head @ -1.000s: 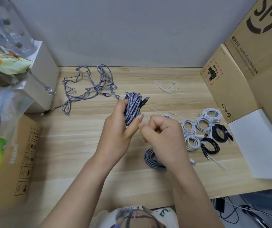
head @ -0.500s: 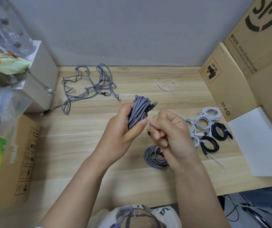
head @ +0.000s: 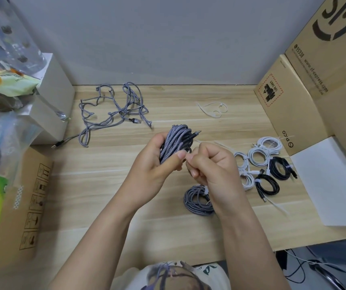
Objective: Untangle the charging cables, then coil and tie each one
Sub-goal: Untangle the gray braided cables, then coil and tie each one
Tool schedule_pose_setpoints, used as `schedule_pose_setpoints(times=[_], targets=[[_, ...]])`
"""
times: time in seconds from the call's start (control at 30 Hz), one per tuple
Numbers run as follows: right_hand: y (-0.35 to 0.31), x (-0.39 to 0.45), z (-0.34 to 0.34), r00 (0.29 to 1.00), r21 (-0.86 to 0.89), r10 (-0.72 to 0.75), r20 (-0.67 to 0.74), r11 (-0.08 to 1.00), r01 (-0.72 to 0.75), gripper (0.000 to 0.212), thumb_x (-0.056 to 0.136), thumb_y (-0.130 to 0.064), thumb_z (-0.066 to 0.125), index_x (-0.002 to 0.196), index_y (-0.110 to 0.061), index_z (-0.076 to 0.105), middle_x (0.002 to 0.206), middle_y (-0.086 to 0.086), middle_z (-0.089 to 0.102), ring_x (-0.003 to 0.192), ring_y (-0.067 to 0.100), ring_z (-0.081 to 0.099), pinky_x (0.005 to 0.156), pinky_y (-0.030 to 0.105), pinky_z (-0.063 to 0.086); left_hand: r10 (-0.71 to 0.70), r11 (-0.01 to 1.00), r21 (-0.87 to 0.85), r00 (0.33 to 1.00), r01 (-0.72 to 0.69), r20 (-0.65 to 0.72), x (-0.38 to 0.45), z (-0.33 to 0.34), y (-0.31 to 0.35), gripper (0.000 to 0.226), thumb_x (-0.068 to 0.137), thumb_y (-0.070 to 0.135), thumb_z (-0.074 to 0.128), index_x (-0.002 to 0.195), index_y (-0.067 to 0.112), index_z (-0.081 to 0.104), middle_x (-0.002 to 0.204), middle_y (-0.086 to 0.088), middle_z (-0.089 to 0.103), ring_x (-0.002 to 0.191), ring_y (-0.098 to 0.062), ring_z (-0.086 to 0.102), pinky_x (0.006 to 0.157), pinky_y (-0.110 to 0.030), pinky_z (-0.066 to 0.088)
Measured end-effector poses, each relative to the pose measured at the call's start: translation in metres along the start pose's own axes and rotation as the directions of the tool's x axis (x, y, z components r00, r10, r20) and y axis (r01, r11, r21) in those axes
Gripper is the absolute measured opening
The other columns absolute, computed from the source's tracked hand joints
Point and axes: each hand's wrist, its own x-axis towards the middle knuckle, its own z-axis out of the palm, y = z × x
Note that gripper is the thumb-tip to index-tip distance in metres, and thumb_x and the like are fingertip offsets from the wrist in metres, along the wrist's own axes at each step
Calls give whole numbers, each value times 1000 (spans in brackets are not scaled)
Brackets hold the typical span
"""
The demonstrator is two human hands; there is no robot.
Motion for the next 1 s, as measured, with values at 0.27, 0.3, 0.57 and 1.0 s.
schedule_pose_setpoints(times=[0.27,0.3,0.57,1.0], targets=[[4,6,-1,998,-77,8,59,997,-4,40,77,-8,60,44,-23,43,48,-1,46,56,21,41,44,13,28,-121,985,-114,991,126,48,-1,-6,0,29,79,30,61,100,11,54,69,0,56,66,-14,50,71,-38,40],[3,6,-2,998,-83,31,52,996,-27,43,82,-9,62,45,-23,43,47,-1,47,54,20,41,43,13,27,-130,984,-115,990,135,53,-1,-8,0,30,77,34,61,97,13,54,67,-1,55,65,-14,50,71,-39,38],[7,6,-9,998,-379,48,-49,923,-63,34,89,-32,58,57,-19,56,46,-7,53,44,0,44,52,13,33,-159,985,-66,986,162,42,1,-11,1,49,71,40,62,108,9,52,63,7,55,61,-9,51,70,-33,39],[-4,-6,-5,999,-440,-34,10,897,35,15,89,-12,62,81,-24,65,51,-15,57,49,-1,50,53,12,38,-157,988,5,988,157,-12,-1,-10,9,10,94,3,49,95,9,57,56,8,51,54,-4,47,61,-17,46]])
